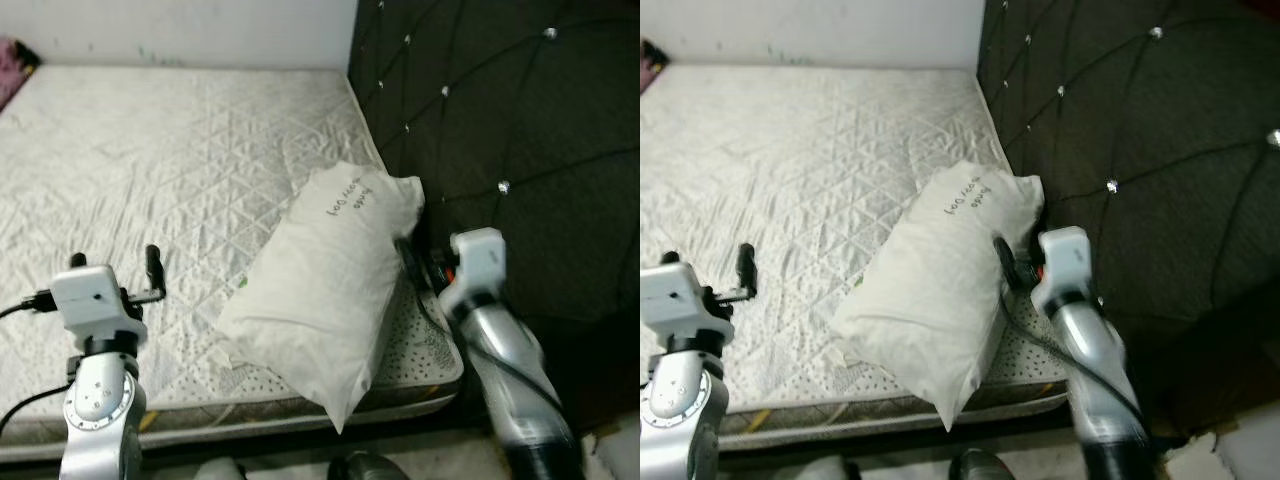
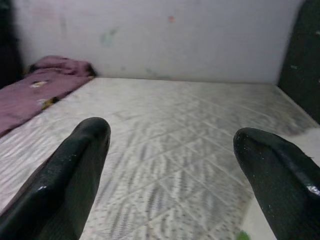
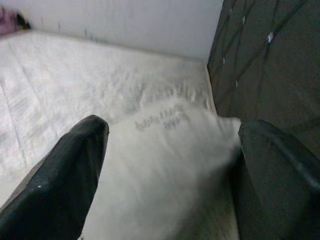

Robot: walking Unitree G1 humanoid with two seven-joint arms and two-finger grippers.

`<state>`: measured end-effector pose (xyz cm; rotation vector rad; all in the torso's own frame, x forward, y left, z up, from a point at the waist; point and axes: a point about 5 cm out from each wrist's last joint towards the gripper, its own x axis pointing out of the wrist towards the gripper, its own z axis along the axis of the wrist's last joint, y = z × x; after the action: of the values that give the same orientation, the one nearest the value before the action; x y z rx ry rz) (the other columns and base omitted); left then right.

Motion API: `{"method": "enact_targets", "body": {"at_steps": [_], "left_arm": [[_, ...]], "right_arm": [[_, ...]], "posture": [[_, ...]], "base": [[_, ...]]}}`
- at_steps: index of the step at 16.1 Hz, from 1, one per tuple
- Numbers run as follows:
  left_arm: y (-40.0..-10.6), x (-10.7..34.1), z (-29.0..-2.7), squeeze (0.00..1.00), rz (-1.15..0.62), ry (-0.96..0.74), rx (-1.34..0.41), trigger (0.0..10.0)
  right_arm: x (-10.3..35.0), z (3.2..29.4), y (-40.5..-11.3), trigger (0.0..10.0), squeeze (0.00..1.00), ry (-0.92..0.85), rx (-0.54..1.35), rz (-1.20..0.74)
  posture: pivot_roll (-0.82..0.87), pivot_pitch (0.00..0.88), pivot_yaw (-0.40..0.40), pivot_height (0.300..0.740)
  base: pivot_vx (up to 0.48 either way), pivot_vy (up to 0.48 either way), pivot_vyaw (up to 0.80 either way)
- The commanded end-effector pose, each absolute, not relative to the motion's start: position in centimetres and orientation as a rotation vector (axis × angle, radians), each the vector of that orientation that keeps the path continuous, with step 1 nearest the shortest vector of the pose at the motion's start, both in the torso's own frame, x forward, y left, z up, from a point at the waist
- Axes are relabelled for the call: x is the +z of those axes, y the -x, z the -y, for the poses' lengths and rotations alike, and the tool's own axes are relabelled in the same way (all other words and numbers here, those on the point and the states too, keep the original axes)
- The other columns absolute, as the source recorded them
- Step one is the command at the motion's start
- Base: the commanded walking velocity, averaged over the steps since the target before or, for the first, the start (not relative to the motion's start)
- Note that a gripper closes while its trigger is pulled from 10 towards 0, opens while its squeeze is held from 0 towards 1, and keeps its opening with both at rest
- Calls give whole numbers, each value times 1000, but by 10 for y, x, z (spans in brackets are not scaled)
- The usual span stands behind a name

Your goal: Clean up the room

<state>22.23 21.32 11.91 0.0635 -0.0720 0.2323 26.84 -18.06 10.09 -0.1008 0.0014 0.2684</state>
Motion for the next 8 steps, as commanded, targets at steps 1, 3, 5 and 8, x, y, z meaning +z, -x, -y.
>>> {"method": "enact_targets", "body": {"at_steps": [1, 3, 5, 8], "left_arm": [[-220, 122, -207, 0, 70, -61, 186, 10000], [-218, 122, -205, 0, 70, -60, 179, 10000], [-216, 123, -207, 0, 73, -65, 205, 10000], [-213, 124, -205, 0, 65, -76, 205, 10000]], "right_arm": [[109, 196, -263, 10000, 0, 147, 256, 19], [108, 202, -270, 10000, 0, 144, 208, -10], [121, 181, -282, 10000, 0, 99, 216, 25], [124, 158, -280, 10000, 0, 42, 261, 25]], "posture": [[-83, 76, -3, 740], [-79, 96, -8, 740], [-64, 89, -18, 740], [-54, 112, -11, 740]], "base": [[0, 0, 0], [0, 0, 0], [0, 0, 0], [0, 0, 0]]}}
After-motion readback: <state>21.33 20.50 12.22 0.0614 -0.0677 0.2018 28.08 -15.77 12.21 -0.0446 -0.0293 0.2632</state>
